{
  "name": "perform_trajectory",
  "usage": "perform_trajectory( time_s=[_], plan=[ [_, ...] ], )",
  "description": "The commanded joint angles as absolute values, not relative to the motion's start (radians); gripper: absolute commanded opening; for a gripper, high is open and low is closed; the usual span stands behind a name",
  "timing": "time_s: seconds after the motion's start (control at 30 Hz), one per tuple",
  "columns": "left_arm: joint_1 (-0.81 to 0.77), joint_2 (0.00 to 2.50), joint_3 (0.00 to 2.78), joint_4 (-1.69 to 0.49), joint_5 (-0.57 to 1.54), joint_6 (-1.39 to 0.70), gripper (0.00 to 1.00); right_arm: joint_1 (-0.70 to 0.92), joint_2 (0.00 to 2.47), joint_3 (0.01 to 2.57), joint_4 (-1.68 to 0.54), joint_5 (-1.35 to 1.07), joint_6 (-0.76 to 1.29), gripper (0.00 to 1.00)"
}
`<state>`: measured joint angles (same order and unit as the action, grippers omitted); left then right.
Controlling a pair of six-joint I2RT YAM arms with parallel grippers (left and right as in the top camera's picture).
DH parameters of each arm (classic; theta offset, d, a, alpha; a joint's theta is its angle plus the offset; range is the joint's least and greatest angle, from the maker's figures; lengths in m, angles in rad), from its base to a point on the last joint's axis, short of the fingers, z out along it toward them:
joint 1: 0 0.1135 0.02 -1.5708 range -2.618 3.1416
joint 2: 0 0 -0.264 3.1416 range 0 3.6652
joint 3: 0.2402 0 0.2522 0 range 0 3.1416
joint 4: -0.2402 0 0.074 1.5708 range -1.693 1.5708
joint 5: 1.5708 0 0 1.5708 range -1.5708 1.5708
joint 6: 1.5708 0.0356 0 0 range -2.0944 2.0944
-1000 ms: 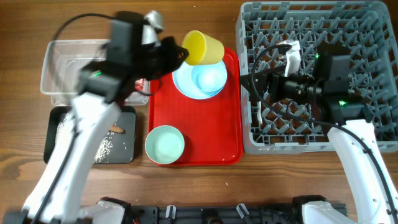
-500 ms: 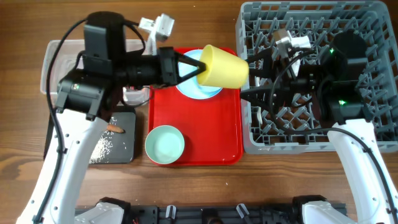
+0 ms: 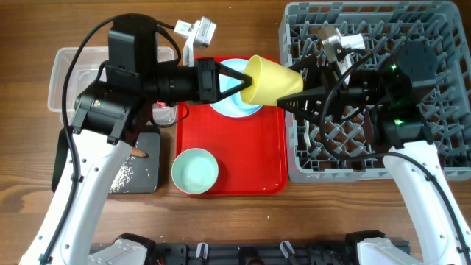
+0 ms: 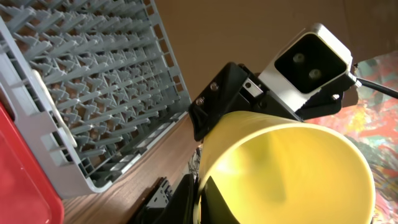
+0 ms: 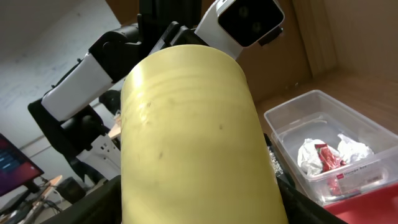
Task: Sort waste into correct bins and load items into the dishwasher rack
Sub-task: 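Hand the yellow cup from the left gripper to the right gripper, then place the yellow cup in the dish rack with the right gripper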
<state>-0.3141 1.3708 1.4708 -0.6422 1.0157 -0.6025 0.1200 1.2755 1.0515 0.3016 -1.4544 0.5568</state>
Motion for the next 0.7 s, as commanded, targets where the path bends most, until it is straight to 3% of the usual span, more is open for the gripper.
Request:
perform_trajectory(
  time_s=[0.0, 0.07, 0.17, 0.3, 0.33, 0.47, 0.57, 0.67],
  plan=[
    [-0.319, 1.371, 1.472, -0.632, 1.028, -0.579, 0.04, 0.125, 1.279, 1.058, 0.324, -1.428, 0.560, 0.59],
    [-0.319, 1.371, 1.472, -0.632, 1.024, -0.579, 0.07, 0.125, 1.279, 1.058, 0.333, -1.418, 0.559, 0.52],
    [-0.319, 1.371, 1.472, -0.633, 0.974, -0.579, 0.22, 0.125, 1.279, 1.058, 0.332, -1.386, 0.550, 0.50],
    [-0.312, 1.371, 1.472, -0.644, 0.818, -0.579, 0.53, 0.125, 1.279, 1.058, 0.328, -1.383, 0.548, 0.49],
    [-0.303, 1.371, 1.472, -0.649, 0.750, -0.579, 0.57, 0.124, 1.279, 1.058, 0.324, -1.383, 0.548, 0.48],
    [-0.265, 1.371, 1.472, -0.723, 0.522, -0.579, 0.63, 0.096, 1.279, 1.058, 0.077, -1.159, 0.483, 0.44],
    [-0.263, 1.371, 1.472, -0.783, 0.437, -0.579, 0.63, 0.090, 1.279, 1.058, -0.259, -0.648, 0.365, 0.42],
    [-0.263, 1.371, 1.472, -0.815, 0.383, -0.576, 0.63, 0.090, 1.279, 1.090, -0.463, -0.317, 0.339, 0.41]
  ],
)
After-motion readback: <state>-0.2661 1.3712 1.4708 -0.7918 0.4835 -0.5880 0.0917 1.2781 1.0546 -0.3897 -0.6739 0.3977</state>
